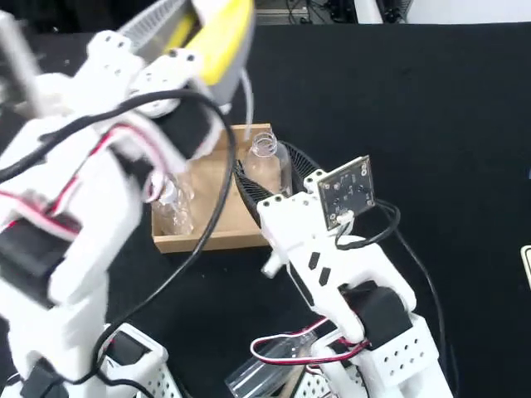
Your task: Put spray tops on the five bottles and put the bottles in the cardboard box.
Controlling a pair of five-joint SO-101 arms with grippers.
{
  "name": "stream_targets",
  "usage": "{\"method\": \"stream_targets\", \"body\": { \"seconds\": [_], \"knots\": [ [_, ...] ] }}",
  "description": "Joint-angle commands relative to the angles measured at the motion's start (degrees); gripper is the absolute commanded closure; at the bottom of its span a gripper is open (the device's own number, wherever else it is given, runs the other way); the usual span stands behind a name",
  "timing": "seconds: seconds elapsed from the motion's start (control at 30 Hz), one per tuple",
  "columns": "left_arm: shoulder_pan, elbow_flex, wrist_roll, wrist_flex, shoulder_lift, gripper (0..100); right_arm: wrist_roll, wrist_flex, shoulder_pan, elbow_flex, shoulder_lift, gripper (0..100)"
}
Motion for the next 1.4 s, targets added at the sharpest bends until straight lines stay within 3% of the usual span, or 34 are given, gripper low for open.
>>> {"method": "stream_targets", "body": {
  "seconds": [0.0,0.47,0.6,0.77,0.93,1.07,1.27,1.37],
  "knots": [
    [1.8,6.2,0.53,-7.38,-1.05,97,-0.26,-1.85,-0.7,-0.75,-1.71,98.8],
    [1.89,15.08,0.53,-8.7,-1.67,97,-0.26,-1.85,-0.62,0.13,-8.13,98.8],
    [1.98,18.33,0.88,-3.52,-8.35,97,-0.18,-1.85,-0.62,2.07,-9.54,98.8],
    [6.73,27.21,0.53,-2.9,-15.65,96,-0.18,-2.64,-0.62,2.33,-9.54,98.8],
    [7.43,34.07,0.88,-2.9,-19.78,81,-0.18,-3.16,-0.62,2.77,-9.54,98.8],
    [6.99,34.59,0.44,-2.37,-21.54,80,-0.18,-3.08,-0.53,2.86,-9.54,98.8],
    [6.9,31.43,-8.35,0.88,-25.05,80,-0.18,-4.48,-0.09,3.91,-8.31,98.8],
    [1.8,28.79,-9.58,3.6,-26.11,80,-0.62,-8.0,3.16,4.53,-4.53,98.8]
  ]
}}
